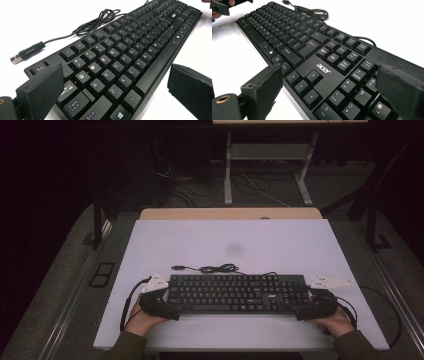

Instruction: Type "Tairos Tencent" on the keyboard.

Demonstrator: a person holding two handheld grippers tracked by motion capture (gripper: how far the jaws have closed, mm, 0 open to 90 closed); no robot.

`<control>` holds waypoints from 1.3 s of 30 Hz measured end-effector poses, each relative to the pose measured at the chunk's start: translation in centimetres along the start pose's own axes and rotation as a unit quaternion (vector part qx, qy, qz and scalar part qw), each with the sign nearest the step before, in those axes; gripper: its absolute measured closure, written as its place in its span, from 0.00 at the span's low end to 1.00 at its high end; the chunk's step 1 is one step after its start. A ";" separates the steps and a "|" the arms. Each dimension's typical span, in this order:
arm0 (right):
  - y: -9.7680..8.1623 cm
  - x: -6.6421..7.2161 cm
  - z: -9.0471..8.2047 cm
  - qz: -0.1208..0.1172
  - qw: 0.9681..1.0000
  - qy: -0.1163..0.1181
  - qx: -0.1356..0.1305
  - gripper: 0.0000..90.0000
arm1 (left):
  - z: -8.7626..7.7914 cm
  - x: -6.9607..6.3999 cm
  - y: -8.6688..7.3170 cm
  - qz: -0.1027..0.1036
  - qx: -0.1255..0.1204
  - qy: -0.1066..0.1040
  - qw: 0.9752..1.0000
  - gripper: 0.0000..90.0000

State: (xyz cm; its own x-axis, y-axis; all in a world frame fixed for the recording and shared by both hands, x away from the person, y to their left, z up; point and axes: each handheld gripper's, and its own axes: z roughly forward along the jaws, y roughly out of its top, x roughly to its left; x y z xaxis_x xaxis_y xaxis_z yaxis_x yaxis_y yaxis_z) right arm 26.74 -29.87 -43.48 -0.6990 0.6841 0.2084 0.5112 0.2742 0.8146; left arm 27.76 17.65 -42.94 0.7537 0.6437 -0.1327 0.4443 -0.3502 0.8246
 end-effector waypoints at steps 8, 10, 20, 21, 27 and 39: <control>0.2 0.0 0.2 0.000 1.000 0.008 -0.004 0.08 | 0.2 0.0 0.1 0.000 0.000 -0.001 1.000 0.00; 0.3 -0.1 0.2 -0.001 1.000 0.010 -0.004 0.08 | 0.2 -0.1 0.2 -0.001 -0.001 0.000 1.000 0.00; 0.8 0.4 0.7 -0.006 1.000 0.019 -0.007 0.08 | 0.1 -0.2 0.3 0.000 -0.008 0.001 1.000 0.00; 0.9 0.4 0.8 -0.007 1.000 0.020 -0.007 0.08 | 0.1 -0.2 0.2 0.000 -0.009 -0.001 1.000 0.00; 1.2 0.5 1.1 -0.008 1.000 0.022 -0.012 0.08 | 0.2 -0.3 0.4 0.000 -0.012 -0.004 1.000 0.00; 1.9 0.8 1.6 -0.010 1.000 0.026 -0.014 0.08 | 0.5 -0.4 0.5 -0.001 -0.013 -0.007 1.000 0.00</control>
State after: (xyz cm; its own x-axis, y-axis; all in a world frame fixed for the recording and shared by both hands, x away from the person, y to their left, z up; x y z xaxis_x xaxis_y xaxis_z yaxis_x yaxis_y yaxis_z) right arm 27.95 -27.68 -42.64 -0.7346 0.6421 0.2191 0.4833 0.2686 0.8332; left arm 27.89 16.91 -42.76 0.7600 0.6342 -0.1419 0.4329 -0.3311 0.8385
